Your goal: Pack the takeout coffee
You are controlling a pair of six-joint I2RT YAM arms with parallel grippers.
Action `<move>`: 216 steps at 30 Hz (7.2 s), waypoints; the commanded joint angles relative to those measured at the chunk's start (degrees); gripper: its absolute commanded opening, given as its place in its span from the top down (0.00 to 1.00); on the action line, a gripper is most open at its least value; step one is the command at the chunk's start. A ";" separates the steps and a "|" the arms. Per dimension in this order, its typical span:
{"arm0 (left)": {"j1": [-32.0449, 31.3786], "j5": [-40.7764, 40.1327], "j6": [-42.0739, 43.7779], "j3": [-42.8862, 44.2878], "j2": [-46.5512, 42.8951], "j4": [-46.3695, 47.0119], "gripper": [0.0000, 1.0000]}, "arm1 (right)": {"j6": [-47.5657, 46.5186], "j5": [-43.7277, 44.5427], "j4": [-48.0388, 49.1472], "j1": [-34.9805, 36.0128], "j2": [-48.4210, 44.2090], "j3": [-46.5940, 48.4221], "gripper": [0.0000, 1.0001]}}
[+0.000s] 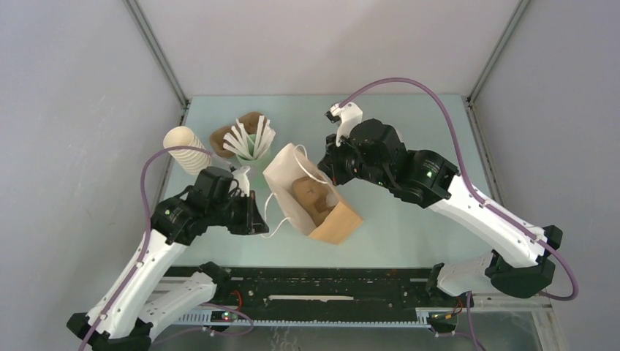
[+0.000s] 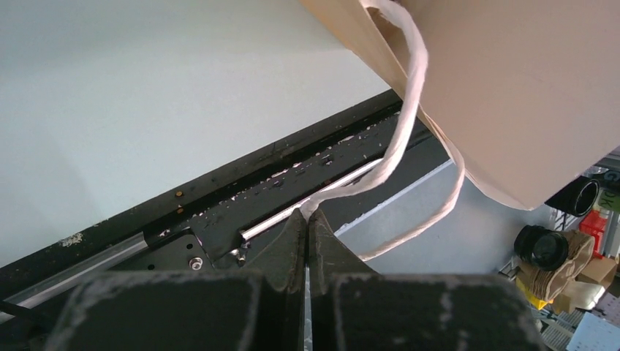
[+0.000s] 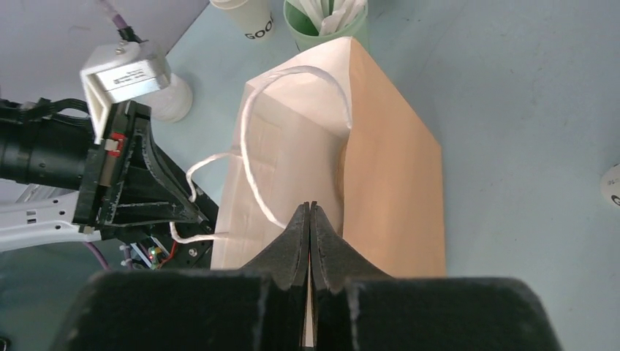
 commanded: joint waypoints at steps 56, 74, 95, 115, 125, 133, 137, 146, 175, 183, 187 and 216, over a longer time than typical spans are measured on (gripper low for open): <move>-11.00 14.89 -8.67 19.82 25.59 30.29 1.00 | 54.57 -9.45 44.80 -12.57 -28.99 -68.10 0.41; -12.97 14.10 -15.39 20.05 28.75 40.46 1.00 | 59.25 1.58 69.80 -7.77 -13.40 -73.49 0.50; -14.02 15.38 -14.64 25.20 31.65 38.70 1.00 | 53.08 10.66 86.32 -1.83 3.69 -68.13 0.50; -14.03 12.79 -13.21 21.29 26.18 33.94 1.00 | 58.24 20.65 69.00 -1.93 13.96 -53.95 0.57; -13.93 11.95 -12.88 20.71 24.35 33.24 1.00 | 57.24 20.57 67.26 -1.64 16.42 -50.82 0.63; -13.89 11.08 -12.13 19.44 23.01 32.54 1.00 | 47.59 17.47 72.12 -1.32 12.95 -50.93 0.94; -12.94 10.42 -11.85 18.52 21.42 32.54 1.00 | 43.58 15.06 74.02 -1.39 8.24 -52.42 1.00; -6.57 13.13 -11.67 17.35 16.52 34.38 1.00 | 28.83 12.64 63.53 -1.51 -14.70 -59.05 1.00; 6.24 28.38 -33.53 3.93 11.44 69.13 1.00 | 12.16 -13.95 64.79 -16.44 -33.05 -47.66 1.00; 11.08 27.86 -33.38 -5.06 6.39 69.71 1.00 | 25.26 -21.52 58.29 -21.48 -32.08 -46.96 1.00; 11.54 27.17 -34.30 -6.86 5.43 70.99 1.00 | 26.77 -24.23 58.01 -21.48 -31.87 -48.61 1.00; 9.70 2.35 -1.45 37.15 13.18 20.42 0.26 | 32.18 -29.73 63.17 -25.78 -19.90 -39.95 1.00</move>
